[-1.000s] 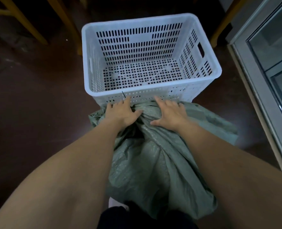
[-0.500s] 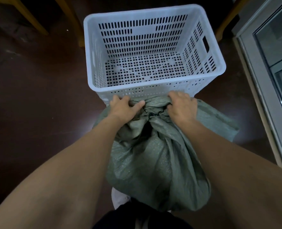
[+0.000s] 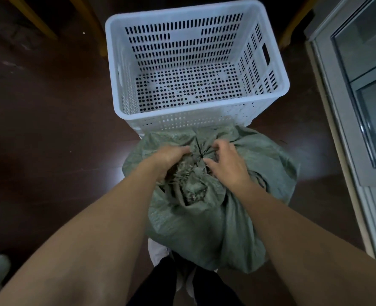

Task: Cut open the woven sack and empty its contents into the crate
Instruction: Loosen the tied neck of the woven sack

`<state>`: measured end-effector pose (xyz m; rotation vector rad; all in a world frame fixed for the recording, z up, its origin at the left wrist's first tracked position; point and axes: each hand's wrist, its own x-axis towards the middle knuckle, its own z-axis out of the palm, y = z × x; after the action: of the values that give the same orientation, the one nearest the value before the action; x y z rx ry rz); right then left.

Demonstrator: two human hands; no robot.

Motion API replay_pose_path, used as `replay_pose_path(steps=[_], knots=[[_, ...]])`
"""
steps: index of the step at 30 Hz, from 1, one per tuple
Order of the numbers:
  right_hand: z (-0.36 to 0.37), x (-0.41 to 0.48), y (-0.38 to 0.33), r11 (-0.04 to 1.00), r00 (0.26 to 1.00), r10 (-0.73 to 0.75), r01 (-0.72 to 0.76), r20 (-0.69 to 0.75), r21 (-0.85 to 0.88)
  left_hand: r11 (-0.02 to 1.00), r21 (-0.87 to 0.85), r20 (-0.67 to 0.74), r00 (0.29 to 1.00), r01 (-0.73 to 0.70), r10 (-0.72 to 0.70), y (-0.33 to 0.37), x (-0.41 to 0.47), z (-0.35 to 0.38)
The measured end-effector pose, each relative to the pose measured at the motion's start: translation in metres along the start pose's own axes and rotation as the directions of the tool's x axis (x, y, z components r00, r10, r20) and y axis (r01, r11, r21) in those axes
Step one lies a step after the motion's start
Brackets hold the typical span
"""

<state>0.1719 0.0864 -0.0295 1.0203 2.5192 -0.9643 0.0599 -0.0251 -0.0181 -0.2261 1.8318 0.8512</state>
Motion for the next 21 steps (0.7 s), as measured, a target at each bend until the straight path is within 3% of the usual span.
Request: replay_pose_path(steps=[3,7,11,16,19,21], knots=[[-0.005,-0.002,0.001,0.966,0.980,0.199,-0.199,0.014,0.166,1.000,-0.003,0.095,0.995,-0.008,0.008,0.003,-0.008,0.004],[-0.012,-0.015,-0.014,0.747,0.920,0.276,-0.388,0.279,0.540,0.981,0.085,-0.054,0.983,-0.172,0.177,0.012,-0.015,0.017],[-0.027,-0.020,-0.012,0.662,0.929,0.277,-0.369,0.245,0.652,0.956,0.001,-0.020,0.955,-0.295,0.295,0.018,-0.021,0.013],[-0.053,-0.014,-0.014,0.560,0.937,0.236,-0.349,0.259,0.751,0.935,-0.155,-0.055,0.947,-0.320,0.316,0.020,-0.027,0.002],[-0.048,-0.016,-0.017,0.592,0.948,0.242,-0.312,0.206,0.743,0.950,-0.086,0.075,0.949,-0.301,0.307,0.025,-0.035,-0.003],[-0.044,-0.021,-0.018,0.527,0.951,0.239,-0.295,0.195,0.797,0.951,0.053,0.207,0.935,-0.305,0.289,0.028,-0.041,-0.009]])
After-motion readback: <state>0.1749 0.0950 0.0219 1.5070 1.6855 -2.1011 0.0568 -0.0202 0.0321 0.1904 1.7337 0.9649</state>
